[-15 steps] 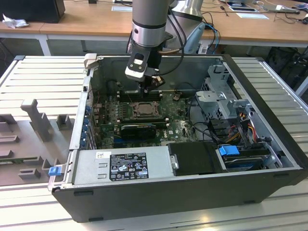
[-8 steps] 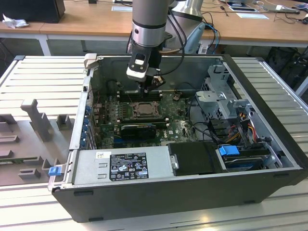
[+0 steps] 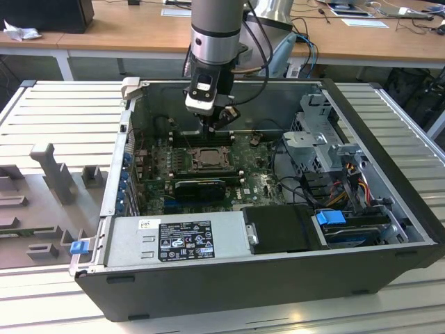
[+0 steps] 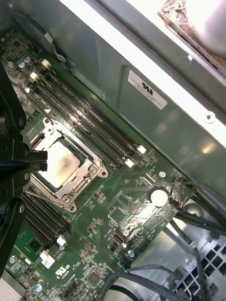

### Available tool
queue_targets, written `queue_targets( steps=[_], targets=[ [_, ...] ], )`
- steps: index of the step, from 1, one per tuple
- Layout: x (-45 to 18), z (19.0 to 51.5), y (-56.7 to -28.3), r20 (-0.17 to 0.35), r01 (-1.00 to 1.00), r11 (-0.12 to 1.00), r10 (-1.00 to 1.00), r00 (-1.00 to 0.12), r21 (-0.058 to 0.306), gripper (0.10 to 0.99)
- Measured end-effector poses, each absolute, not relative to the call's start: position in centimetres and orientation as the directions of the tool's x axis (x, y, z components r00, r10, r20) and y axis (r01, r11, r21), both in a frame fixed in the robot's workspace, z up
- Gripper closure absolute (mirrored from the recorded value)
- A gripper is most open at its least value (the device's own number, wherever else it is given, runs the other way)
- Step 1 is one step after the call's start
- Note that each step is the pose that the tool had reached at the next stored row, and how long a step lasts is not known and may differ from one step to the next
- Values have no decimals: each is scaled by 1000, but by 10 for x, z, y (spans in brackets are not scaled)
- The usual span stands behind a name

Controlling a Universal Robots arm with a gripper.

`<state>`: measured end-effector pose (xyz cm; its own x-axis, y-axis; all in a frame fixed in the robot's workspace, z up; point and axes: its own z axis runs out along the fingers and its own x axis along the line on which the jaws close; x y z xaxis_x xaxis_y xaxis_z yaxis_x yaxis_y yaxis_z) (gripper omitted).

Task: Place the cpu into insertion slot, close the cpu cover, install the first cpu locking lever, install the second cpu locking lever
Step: 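Install the first cpu locking lever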

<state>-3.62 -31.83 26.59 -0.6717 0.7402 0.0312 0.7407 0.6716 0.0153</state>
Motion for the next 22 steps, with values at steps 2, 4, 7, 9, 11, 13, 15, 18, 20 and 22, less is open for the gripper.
queue_targets(
  steps=[2,4,7,9,11,13,15,18,20,22],
  targets=[
    [-36,271,-318,27,740,672,740,-673,19,980],
    [-36,277,-318,23,739,673,739,-673,23,980],
    [-36,281,-318,14,738,674,738,-674,31,980],
    [-36,281,-318,7,733,679,734,-679,38,980],
    [-36,281,-318,7,695,718,695,-719,38,980],
    [-36,281,-318,7,651,758,652,-759,38,980],
    [-36,281,-318,7,611,791,611,-791,38,980],
    [-36,281,-318,7,584,811,584,-811,38,980],
    [-36,281,-318,7,568,822,568,-823,38,980],
    [-36,281,-318,7,548,835,548,-836,38,980]
  ],
)
